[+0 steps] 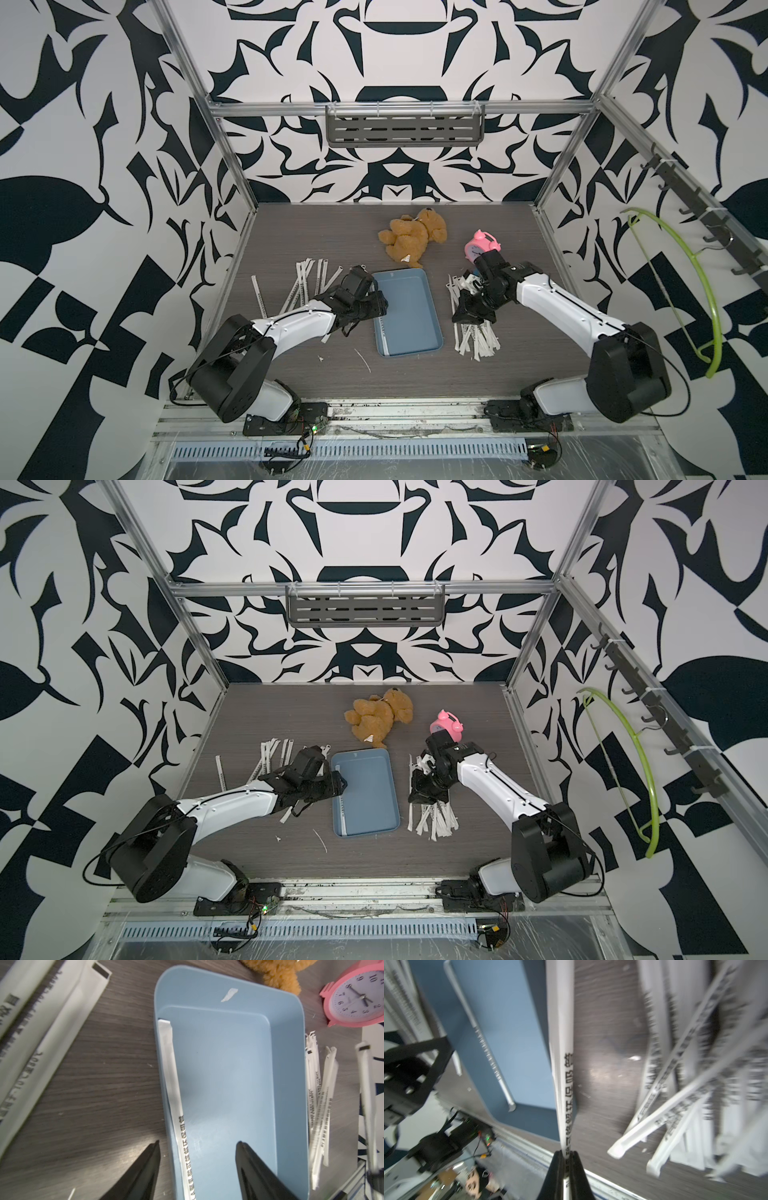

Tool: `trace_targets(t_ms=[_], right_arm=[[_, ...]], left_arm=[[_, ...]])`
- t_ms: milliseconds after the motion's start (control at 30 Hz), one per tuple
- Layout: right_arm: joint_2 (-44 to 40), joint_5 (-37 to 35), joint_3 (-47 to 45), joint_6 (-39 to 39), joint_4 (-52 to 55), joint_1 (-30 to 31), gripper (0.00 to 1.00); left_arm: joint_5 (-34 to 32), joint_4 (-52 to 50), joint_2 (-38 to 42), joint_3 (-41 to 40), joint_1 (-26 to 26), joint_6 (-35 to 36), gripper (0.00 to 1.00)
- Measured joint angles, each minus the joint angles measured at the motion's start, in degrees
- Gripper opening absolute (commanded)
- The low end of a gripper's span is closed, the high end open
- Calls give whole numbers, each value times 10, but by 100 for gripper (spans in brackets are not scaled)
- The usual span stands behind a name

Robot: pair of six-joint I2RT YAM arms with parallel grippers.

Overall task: Put the straws into the storage box
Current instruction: Pick up the straw from the center of the board, then place the straw in the storage box.

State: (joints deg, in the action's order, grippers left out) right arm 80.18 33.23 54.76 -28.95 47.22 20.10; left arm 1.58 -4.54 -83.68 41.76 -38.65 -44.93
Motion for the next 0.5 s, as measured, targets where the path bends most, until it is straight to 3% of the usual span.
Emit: trace_targets(t_ms=[133,367,500], right_arm=[[-9,24,15,-12,-19,23,9],[98,-177,177,-50,-32,263,7],[187,-260,199,-106,-74,335,7]], left_arm=[[1,-5,4,6,5,2,58],[-5,-48,76,0,48,12,51],[-6,-48,98,-11,54,13,49]])
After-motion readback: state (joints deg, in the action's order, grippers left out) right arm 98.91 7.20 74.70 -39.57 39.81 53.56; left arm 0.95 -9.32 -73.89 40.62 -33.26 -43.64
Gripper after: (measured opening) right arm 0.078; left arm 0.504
